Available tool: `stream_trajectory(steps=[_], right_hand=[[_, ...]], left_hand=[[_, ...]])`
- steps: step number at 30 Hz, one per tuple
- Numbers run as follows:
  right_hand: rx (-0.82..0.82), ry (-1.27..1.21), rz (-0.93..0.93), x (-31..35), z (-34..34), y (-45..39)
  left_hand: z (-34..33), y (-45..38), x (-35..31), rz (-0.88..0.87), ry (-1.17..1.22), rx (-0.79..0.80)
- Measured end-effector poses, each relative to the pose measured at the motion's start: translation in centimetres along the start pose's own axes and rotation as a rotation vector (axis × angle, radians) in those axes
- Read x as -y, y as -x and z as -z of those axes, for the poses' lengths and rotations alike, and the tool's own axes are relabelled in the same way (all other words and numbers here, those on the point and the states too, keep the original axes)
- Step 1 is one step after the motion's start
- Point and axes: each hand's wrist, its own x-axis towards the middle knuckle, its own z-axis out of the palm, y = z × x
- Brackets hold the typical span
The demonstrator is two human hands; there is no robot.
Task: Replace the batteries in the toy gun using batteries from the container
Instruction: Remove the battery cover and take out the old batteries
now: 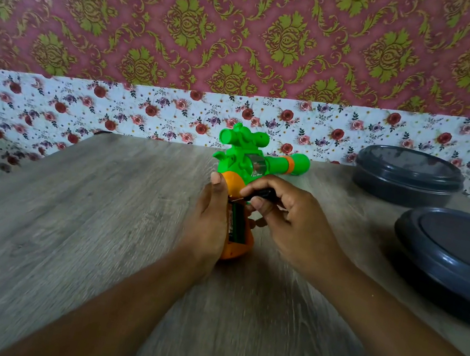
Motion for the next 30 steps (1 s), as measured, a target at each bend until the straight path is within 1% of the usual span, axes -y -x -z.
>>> stream_trajectory(steps=[6, 9, 12, 14, 16, 18, 21, 23, 26, 30], right_hand=[[-0.003, -0.063, -0.015, 0.1, 0.3, -0.3], [0.005, -0.085, -0.037, 0.2, 0.8, -0.5], [0.027, -0.099, -0.052, 0.3, 1.1, -0.5], [0.063, -0.054, -0.061, 0.1, 0.7, -0.4], [0.089, 0.032, -0.030, -0.1, 0.2, -0.2], [0.057, 0.027, -0.004, -0.1, -0.2, -0.1], [-0.031, -0.118, -0.010, 0.0, 0.0, -0.2], [-0.075, -0.171, -0.005, 0.0, 0.1, -0.3], [-0.094, -0.151, 0.006, -0.1, -0.1, -0.3], [-0.086, -0.022, 0.047, -0.1, -0.1, -0.1]], left_hand=[[-0.3, 0.2, -0.3, -0.021, 0.001, 0.019], [-0.5, 0.3, -0.6, 0.010, -0.009, 0.032], [-0.4, 0.0, -0.3, 0.026, -0.012, -0.006], [-0.3, -0.3, -0.1, 0.028, -0.036, -0.049], [-0.1, -0.4, 0.1, 0.032, -0.038, -0.074], [0.0, -0.3, 0.1, 0.045, -0.025, -0.081], [-0.3, 0.0, -0.3, 0.044, -0.009, -0.089], [-0.4, 0.0, -0.2, 0.034, -0.018, -0.073], [-0.3, 0.1, -0.3, -0.005, -0.011, -0.043], [-0.2, -0.2, 0.0, -0.006, -0.012, -0.017]])
